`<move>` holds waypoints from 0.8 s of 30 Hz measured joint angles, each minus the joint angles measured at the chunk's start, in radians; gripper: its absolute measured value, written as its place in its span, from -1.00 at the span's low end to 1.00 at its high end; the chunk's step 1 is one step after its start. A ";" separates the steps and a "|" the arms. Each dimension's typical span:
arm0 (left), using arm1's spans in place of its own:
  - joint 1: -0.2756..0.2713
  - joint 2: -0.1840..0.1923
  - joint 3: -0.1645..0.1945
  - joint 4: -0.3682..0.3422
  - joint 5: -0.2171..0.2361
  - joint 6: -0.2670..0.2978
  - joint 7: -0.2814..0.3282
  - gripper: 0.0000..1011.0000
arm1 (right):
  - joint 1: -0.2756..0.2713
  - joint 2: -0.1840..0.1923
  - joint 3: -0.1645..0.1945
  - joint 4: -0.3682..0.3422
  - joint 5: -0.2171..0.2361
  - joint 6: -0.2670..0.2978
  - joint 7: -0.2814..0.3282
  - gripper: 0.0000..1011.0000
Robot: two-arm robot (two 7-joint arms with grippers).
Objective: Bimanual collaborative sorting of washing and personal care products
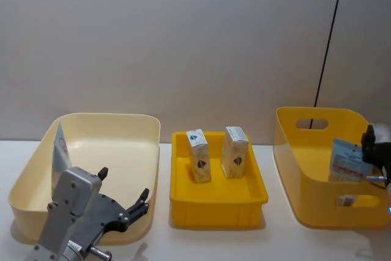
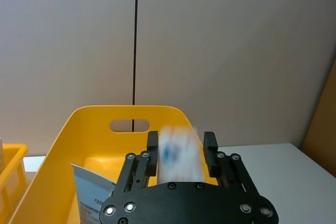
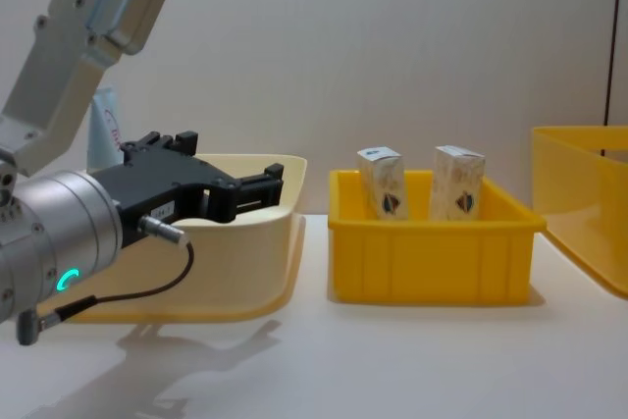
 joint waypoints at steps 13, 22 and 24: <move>0.000 0.000 0.000 0.000 0.000 0.000 0.000 0.98 | 0.002 -0.014 -0.001 0.017 -0.008 0.007 -0.014 0.73; 0.000 0.000 0.000 0.000 0.000 0.000 0.000 0.98 | 0.001 -0.019 0.000 0.019 -0.010 -0.005 -0.013 0.98; 0.000 0.000 0.000 0.000 0.000 0.000 0.000 0.98 | 0.000 -0.019 0.001 0.018 -0.010 -0.016 -0.011 0.98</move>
